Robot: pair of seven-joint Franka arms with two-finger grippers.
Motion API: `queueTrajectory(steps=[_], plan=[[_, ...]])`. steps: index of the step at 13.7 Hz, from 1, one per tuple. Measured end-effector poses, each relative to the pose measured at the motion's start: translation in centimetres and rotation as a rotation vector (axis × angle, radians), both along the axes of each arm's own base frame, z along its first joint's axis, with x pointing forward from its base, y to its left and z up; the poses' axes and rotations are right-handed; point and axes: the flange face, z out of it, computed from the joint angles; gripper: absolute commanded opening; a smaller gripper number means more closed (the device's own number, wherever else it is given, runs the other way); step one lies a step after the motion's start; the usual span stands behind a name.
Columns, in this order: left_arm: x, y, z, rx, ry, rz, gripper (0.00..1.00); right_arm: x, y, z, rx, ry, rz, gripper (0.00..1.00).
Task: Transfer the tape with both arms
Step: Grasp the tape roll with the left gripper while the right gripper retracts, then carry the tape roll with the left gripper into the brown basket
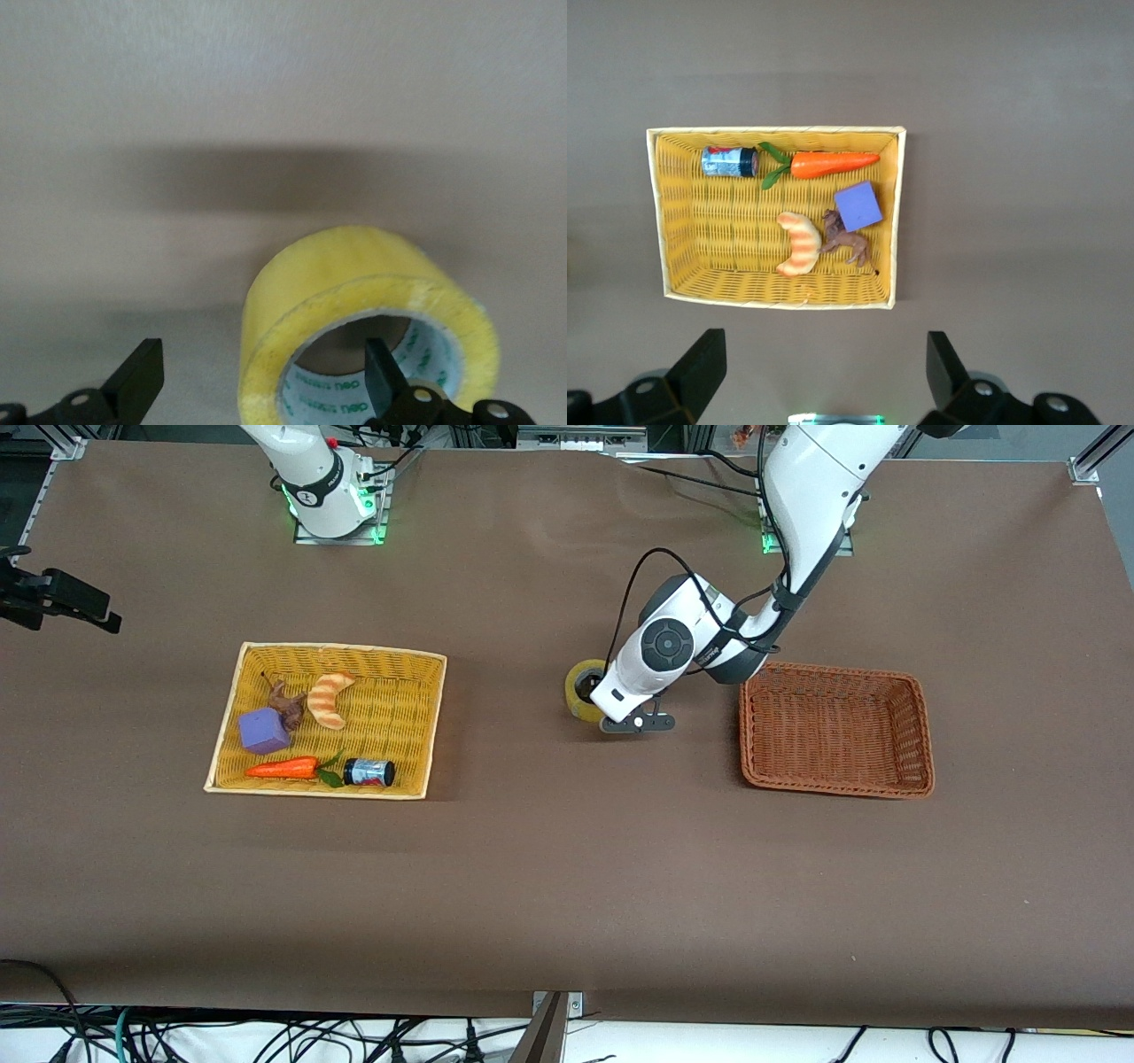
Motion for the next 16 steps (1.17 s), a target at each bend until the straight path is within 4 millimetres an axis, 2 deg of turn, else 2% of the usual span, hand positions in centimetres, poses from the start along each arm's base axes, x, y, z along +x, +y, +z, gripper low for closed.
queueTrajectory(steps=[1, 2, 3, 4, 5, 10, 14, 16], plan=[[-0.4, -0.1, -0.2, 0.002, 0.006, -0.005, 1.00, 0.1, -0.5, -0.2, 0.001, 0.002, 0.000, 1.00], [-0.7, -0.2, -0.4, 0.002, 0.009, -0.009, 0.95, 0.3, -0.7, -0.4, 0.001, 0.003, -0.001, 1.00], [-0.8, -0.2, -0.5, 0.000, 0.006, -0.009, 0.59, 0.4, -0.6, -0.7, 0.002, 0.005, 0.000, 1.00], [-0.9, -0.2, -0.6, -0.006, -0.003, -0.006, 0.14, 0.5, -0.6, -0.9, 0.002, 0.007, 0.001, 1.00], [-0.9, -0.2, -0.9, -0.012, -0.010, -0.002, 0.00, 0.6, -0.7, -1.1, 0.003, 0.010, 0.001, 1.00], [-0.7, -0.2, -0.8, -0.019, -0.020, 0.002, 0.00, 0.7, -0.7, -1.2, 0.003, 0.012, 0.002, 1.00], [0.3, 0.7, 1.4, -0.018, -0.038, 0.000, 0.00, 0.7, -0.7, -1.2, 0.003, 0.012, 0.004, 1.00], [1.6, 2.5, 3.4, -0.006, -0.036, -0.009, 0.00, 0.7, -0.7, -1.2, 0.003, 0.011, 0.004, 1.00]])
